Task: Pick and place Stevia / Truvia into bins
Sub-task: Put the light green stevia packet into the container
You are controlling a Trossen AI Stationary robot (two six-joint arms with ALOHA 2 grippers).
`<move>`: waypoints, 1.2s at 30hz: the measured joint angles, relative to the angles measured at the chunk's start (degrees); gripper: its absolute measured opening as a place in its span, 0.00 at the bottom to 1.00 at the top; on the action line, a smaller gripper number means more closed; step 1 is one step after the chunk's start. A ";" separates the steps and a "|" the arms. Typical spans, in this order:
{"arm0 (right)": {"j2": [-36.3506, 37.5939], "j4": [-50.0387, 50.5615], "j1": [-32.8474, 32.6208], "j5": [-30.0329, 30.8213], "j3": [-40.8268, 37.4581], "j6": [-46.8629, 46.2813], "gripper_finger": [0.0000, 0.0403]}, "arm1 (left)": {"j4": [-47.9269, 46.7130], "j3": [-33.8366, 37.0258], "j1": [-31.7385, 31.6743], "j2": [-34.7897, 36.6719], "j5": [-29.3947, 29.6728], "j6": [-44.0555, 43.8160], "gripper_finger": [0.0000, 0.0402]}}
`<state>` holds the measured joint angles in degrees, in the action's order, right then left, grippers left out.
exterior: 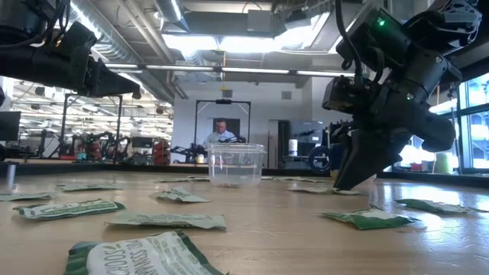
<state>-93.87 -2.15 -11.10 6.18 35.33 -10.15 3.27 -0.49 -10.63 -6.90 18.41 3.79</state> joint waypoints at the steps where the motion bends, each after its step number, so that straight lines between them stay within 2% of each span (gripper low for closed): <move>1: 0.01 0.03 0.01 0.02 0.00 0.02 0.06 | 0.00 0.00 0.00 0.00 0.00 0.00 0.21; 14: 7.60 0.59 0.66 0.07 0.12 1.76 0.06 | 0.00 0.00 0.00 0.00 0.00 0.00 0.21; 23: 8.05 -11.58 4.51 0.33 6.33 16.74 0.06 | 0.01 0.00 0.01 0.00 -0.04 0.00 0.21; 29: 6.86 -14.96 8.36 0.37 10.01 18.40 0.06 | 0.00 0.00 0.02 0.00 -0.04 0.00 0.21; 36: 0.36 -18.27 10.31 0.32 13.50 18.22 0.06 | 0.00 0.00 0.02 0.00 -0.09 0.00 0.21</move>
<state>-93.51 -20.42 -0.80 6.50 48.83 8.07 3.27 -0.49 -10.61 -6.90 18.33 3.79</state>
